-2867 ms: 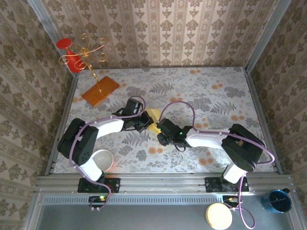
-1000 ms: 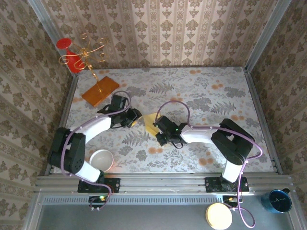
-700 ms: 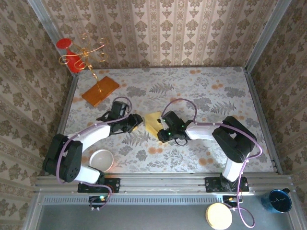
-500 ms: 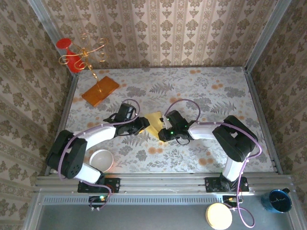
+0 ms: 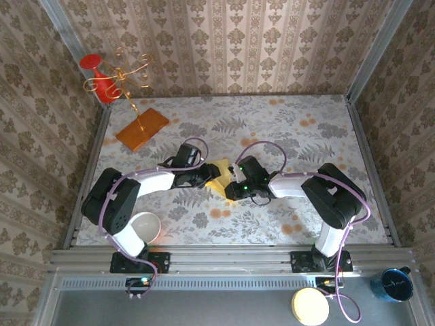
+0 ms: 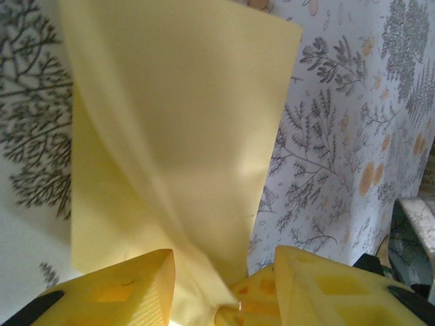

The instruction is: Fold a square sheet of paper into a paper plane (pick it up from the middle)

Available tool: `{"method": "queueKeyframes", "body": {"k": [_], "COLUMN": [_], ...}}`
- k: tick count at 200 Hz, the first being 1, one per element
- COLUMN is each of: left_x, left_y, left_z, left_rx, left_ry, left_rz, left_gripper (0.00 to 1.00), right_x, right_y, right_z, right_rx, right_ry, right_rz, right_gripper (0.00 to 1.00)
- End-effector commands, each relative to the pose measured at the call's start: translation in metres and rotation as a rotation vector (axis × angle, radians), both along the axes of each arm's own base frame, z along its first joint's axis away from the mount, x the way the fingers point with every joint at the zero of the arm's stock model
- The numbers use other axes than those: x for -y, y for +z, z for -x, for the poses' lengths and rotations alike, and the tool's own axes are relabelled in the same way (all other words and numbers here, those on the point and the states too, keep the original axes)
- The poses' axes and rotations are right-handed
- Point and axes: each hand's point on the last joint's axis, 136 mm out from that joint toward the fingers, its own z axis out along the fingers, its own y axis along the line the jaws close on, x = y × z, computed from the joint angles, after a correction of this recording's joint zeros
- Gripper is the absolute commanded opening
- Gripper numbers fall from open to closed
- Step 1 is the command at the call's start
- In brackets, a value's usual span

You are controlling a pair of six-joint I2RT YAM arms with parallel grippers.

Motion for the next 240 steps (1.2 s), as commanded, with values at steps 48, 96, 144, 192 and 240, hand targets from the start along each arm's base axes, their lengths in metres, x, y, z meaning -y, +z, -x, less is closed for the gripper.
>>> {"method": "queueKeyframes", "body": {"k": [48, 96, 144, 192, 240], "left_x": [0.002, -0.008, -0.008, -0.006, -0.008], "left_y": [-0.015, -0.027, -0.025, -0.011, -0.010], "left_z": [0.000, 0.008, 0.008, 0.000, -0.006], "left_rx": [-0.038, -0.117, -0.143, -0.126, -0.130], "left_ry": [-0.015, 0.006, 0.025, 0.039, 0.045], "left_rz": [-0.044, -0.110, -0.115, -0.085, -0.081], "left_gripper": [0.45, 0.45, 0.29, 0.20, 0.12], "right_x": [0.004, 0.007, 0.007, 0.008, 0.009], "right_y": [-0.003, 0.002, 0.002, -0.001, 0.002], "right_z": [0.003, -0.004, -0.004, 0.000, -0.001], "right_rx": [-0.026, 0.005, 0.082, 0.089, 0.107], "right_ry": [-0.003, -0.038, -0.022, -0.003, 0.000], "right_rz": [0.008, 0.078, 0.216, 0.223, 0.227], "right_gripper": [0.23, 0.29, 0.29, 0.27, 0.27]}}
